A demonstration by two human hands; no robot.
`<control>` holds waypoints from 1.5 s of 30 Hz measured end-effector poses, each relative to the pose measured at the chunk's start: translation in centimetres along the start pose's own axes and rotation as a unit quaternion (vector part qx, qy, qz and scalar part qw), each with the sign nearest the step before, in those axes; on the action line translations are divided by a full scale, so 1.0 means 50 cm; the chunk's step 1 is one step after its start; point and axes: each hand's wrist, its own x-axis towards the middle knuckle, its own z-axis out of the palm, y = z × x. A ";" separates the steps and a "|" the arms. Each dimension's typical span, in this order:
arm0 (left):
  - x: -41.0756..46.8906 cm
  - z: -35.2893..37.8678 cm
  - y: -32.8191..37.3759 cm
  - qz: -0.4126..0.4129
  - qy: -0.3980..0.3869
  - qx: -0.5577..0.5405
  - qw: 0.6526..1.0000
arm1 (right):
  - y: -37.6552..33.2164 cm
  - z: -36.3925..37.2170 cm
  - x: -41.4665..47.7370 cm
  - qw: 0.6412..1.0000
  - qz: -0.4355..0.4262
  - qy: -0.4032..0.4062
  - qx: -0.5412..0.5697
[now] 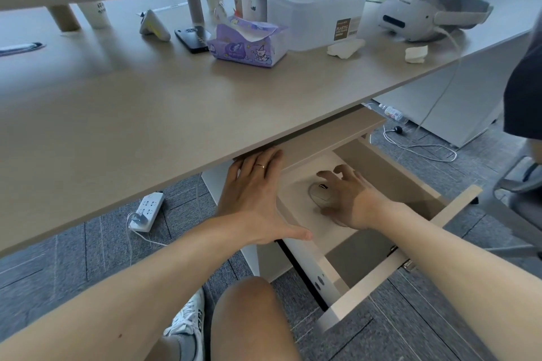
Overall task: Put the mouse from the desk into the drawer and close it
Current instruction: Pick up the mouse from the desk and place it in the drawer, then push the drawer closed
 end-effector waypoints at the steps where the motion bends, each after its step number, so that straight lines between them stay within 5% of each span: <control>1: -0.001 -0.002 0.000 -0.001 -0.005 -0.001 1.000 | 0.000 -0.014 -0.015 1.000 -0.009 0.010 0.006; 11: -0.021 -0.015 0.010 -0.014 -0.032 -0.014 0.999 | 0.040 -0.037 -0.209 0.985 0.023 0.170 0.025; 18: -0.062 -0.014 0.019 -0.005 -0.008 -0.033 0.999 | 0.006 0.022 -0.299 0.902 0.159 0.291 0.278; 25: -0.068 -0.008 0.012 -0.003 -0.004 -0.037 0.999 | -0.007 0.055 -0.273 0.756 0.280 0.259 0.532; 45: -0.056 0.004 -0.022 0.023 0.076 -0.090 0.993 | -0.053 0.037 -0.093 0.723 0.256 0.188 0.613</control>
